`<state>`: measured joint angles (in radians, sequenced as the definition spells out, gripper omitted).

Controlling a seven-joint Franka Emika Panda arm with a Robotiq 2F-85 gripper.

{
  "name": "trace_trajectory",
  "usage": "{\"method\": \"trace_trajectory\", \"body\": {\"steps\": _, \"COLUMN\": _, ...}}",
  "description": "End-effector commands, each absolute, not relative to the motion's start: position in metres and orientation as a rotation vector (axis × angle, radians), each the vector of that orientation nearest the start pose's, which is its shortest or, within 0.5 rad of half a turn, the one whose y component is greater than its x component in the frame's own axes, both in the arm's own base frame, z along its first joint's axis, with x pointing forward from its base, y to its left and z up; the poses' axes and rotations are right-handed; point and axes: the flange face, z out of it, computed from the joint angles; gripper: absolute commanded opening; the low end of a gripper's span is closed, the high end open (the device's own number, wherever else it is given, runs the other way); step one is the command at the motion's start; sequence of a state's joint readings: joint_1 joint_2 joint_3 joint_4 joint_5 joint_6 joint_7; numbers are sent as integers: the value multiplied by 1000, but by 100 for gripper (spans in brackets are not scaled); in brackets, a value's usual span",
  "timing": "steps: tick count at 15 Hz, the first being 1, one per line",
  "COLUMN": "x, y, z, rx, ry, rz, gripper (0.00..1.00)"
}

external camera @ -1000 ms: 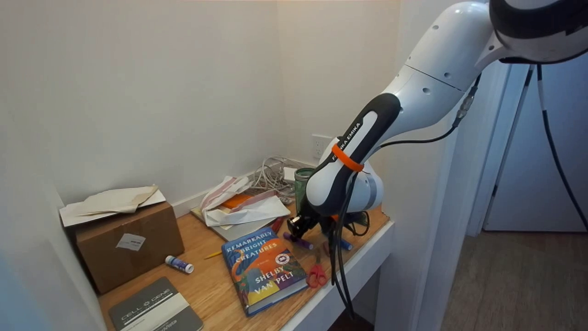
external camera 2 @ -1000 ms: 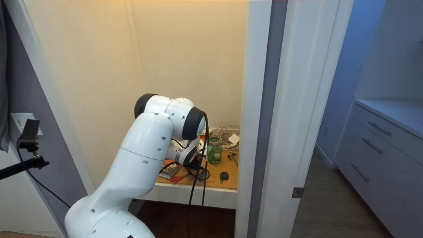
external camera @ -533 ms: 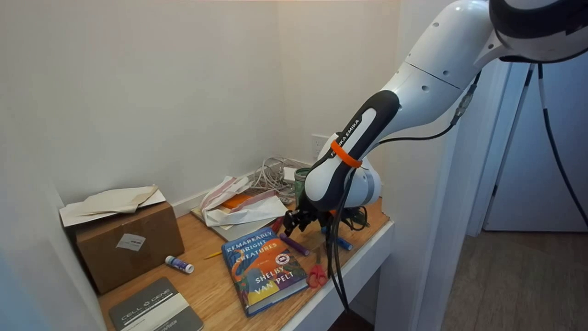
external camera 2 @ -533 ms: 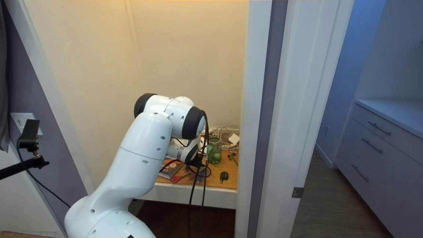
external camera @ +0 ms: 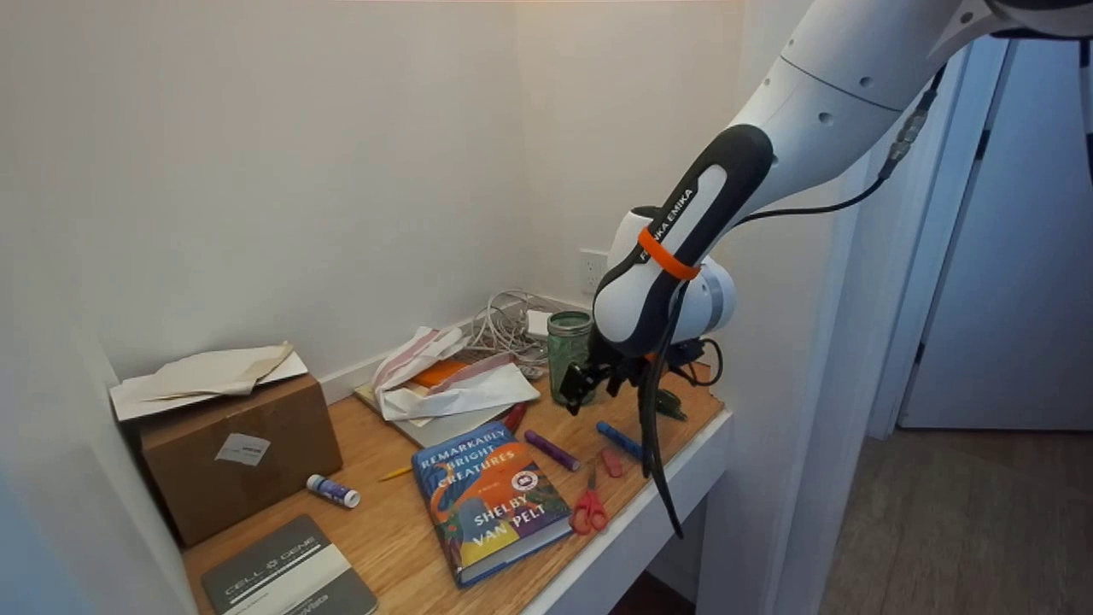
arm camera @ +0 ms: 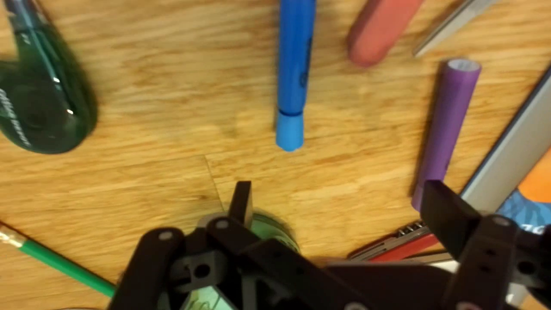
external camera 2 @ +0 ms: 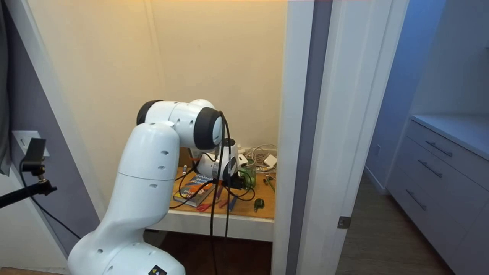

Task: Put the purple marker on the table then put the blue marker on top of the glass jar

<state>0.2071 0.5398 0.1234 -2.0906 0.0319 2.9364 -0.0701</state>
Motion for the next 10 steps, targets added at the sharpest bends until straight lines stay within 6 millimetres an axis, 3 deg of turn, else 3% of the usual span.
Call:
{"method": "trace_trajectory", "body": {"steps": 1, "x": 561, "y": 183, "z": 201, "rx": -3029, "ry": -548, "rz": -321, "gripper": 100}}
{"method": "trace_trajectory", "body": {"steps": 5, "x": 553, "y": 188, "z": 192, "rx": -3031, "ry": -614, "rz": -235, "gripper": 100}}
{"method": "trace_trajectory", "body": {"steps": 10, "x": 553, "y": 181, "z": 177, "rx": -3056, "ry": -622, "rz": -259, "gripper": 100}}
